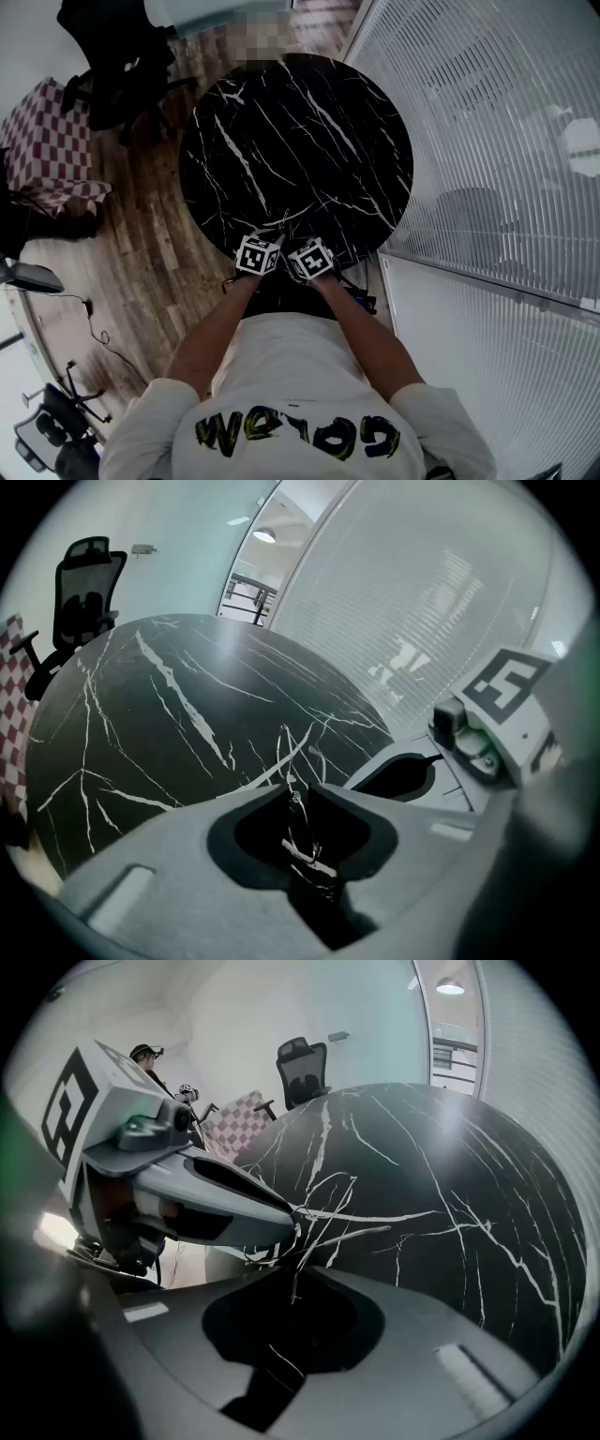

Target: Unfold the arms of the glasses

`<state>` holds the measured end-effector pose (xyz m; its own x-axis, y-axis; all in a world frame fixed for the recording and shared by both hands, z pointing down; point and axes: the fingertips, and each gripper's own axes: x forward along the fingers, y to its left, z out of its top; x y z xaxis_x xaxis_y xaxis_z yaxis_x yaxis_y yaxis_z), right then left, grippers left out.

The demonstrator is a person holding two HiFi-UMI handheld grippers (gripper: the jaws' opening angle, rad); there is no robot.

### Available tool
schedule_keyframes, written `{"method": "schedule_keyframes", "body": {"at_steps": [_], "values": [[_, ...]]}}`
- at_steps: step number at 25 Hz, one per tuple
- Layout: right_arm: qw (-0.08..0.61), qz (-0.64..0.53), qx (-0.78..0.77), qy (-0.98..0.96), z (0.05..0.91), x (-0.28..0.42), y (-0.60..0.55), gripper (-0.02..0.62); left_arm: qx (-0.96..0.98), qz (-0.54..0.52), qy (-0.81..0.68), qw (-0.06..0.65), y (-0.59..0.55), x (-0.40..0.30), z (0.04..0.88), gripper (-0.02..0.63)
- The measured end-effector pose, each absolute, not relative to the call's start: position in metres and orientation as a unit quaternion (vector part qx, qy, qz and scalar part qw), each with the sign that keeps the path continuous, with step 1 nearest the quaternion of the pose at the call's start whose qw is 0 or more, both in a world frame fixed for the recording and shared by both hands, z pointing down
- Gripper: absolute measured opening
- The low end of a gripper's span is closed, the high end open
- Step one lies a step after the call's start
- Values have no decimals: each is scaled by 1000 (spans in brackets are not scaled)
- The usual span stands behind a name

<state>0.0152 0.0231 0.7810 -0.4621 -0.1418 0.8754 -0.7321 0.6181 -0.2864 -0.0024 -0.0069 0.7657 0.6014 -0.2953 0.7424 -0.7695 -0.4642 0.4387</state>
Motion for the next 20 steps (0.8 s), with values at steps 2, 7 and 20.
{"method": "schedule_keyframes", "body": {"at_steps": [2, 7, 20], "values": [[439, 335, 279, -786, 780, 16, 23, 34, 802, 298, -333, 396, -7, -3, 766, 67], [440, 335, 281, -784, 779, 21, 21, 29, 800, 299, -335, 398, -8, -3, 765, 67], [451, 325, 284, -781, 776, 33, 17, 18, 799, 307, -334, 394, -10, -4, 767, 67]]}}
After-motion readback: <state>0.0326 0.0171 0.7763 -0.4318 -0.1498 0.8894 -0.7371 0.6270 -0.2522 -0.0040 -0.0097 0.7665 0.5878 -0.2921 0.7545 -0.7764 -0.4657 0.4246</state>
